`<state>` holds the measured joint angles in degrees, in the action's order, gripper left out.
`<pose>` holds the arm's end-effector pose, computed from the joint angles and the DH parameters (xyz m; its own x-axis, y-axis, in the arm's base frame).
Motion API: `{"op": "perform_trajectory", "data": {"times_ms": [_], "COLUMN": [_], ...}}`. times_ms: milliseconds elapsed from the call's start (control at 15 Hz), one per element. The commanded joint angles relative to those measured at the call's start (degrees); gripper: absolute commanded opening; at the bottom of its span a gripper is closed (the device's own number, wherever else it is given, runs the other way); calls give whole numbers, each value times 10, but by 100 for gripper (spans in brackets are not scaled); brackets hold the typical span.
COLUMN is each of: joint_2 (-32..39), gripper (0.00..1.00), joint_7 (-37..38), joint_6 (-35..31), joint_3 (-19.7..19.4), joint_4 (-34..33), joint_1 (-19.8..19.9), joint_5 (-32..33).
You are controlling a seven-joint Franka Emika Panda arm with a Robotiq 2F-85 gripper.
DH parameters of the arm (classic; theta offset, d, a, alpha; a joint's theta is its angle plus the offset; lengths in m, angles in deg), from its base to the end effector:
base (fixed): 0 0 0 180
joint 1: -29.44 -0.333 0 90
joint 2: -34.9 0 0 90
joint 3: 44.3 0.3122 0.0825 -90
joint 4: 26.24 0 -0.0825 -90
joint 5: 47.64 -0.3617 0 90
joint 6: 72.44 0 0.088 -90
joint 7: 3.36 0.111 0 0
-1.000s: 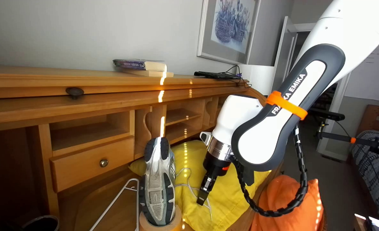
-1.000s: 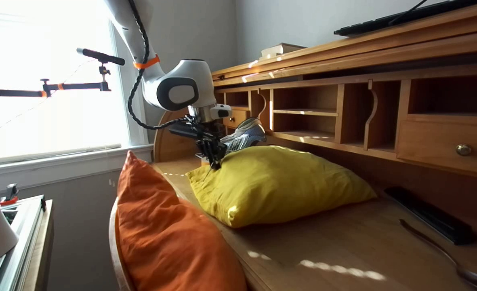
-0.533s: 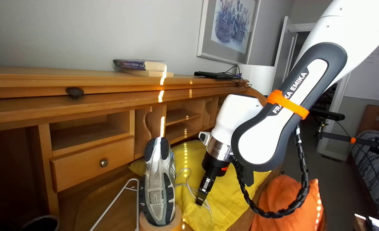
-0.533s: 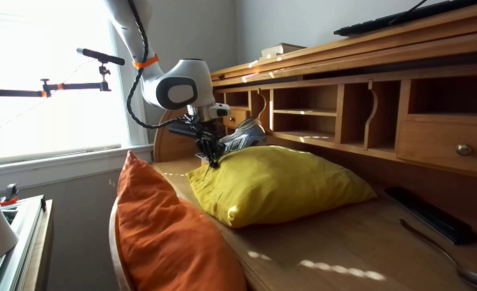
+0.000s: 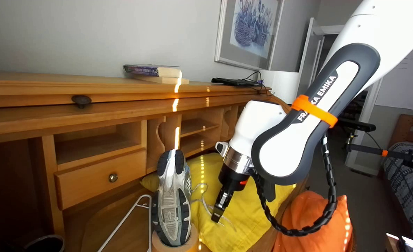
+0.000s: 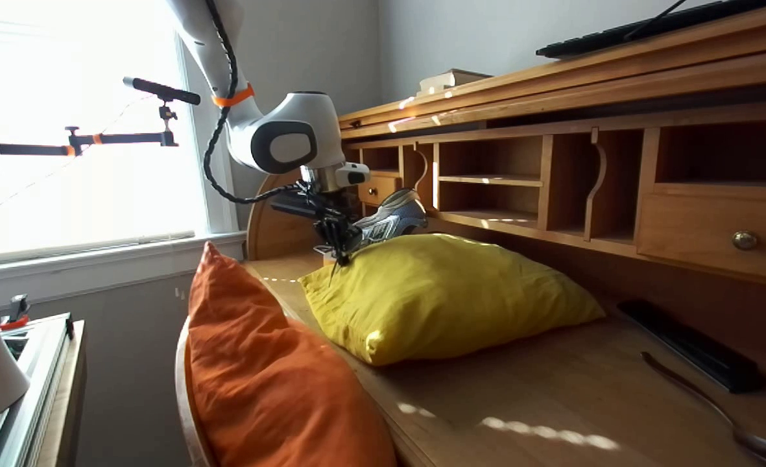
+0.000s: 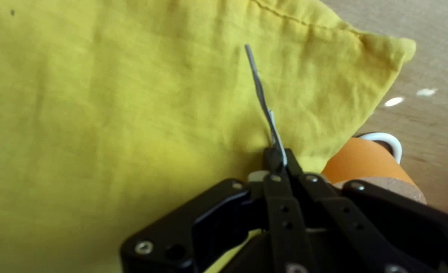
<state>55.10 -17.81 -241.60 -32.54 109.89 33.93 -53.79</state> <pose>0.5134 0.0605 0.2138 0.9410 0.2388 0.2399 0.2589 -0.9643 -0.0554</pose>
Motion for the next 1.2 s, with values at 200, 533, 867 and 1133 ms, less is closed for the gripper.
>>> {"op": "perform_trajectory", "data": {"times_ms": [200, 533, 867, 1133], "joint_2": [-9, -34, -67, -97], "gripper": [1, 1, 1, 1], "joint_7": [-2, -36, -73, -100], "joint_6": [7, 25, 56, 95], "joint_3": [22, 88, 112, 91], "joint_4": [-1, 0, -1, -1], "joint_1": [20, 68, 85, 73], "joint_5": [-17, -75, -129, -153]}}
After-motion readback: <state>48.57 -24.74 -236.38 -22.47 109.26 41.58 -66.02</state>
